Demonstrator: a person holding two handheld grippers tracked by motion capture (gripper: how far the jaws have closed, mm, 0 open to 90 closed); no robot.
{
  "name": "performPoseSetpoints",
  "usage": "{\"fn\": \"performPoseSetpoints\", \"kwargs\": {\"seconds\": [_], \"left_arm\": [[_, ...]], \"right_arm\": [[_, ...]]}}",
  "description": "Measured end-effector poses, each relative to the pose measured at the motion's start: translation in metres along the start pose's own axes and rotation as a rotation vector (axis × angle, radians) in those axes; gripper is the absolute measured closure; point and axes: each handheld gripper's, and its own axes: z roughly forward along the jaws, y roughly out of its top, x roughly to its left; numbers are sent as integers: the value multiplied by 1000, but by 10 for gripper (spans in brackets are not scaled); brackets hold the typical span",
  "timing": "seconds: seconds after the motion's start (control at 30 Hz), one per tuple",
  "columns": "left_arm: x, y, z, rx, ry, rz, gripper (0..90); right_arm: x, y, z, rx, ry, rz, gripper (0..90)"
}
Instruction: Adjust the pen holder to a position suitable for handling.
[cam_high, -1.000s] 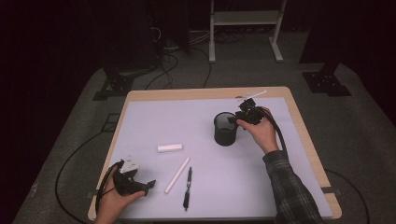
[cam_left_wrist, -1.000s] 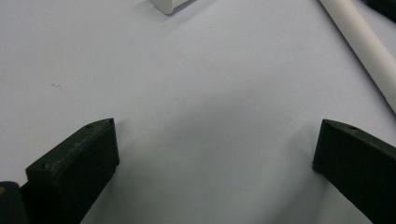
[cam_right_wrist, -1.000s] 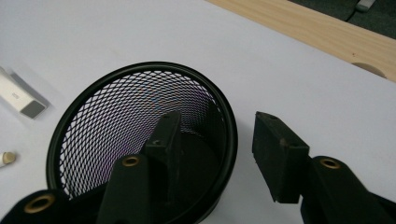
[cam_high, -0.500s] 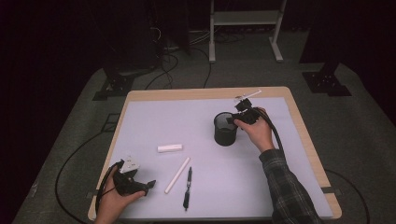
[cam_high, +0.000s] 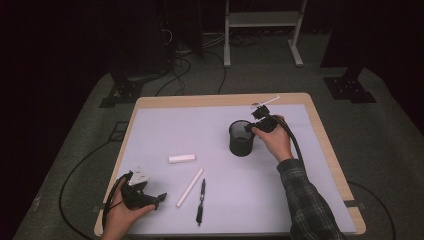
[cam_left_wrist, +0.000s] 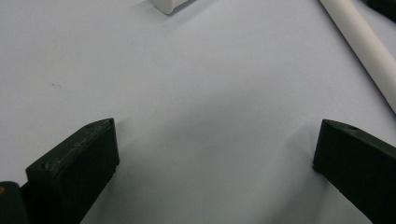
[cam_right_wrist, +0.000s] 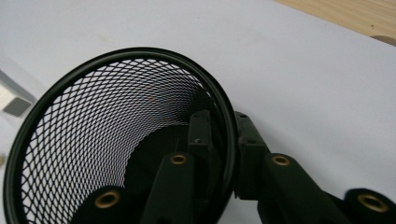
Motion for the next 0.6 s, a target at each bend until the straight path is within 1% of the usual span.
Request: {"fn": "performPoseSetpoints", "kwargs": {"seconds": [0.2, 0.33, 0.47, 0.6], "left_arm": [[0, 0, 0, 0, 0, 0, 0], [0, 0, 0, 0, 0, 0, 0], [0, 0, 0, 0, 0, 0, 0], [0, 0, 0, 0, 0, 0, 0]], "right_arm": [[0, 0, -1, -4, 11, 8, 806], [1, 0, -3, -3, 6, -4, 809], [1, -1, -4, 3, 12, -5, 811], [3, -1, -7, -10, 17, -17, 811]]}}
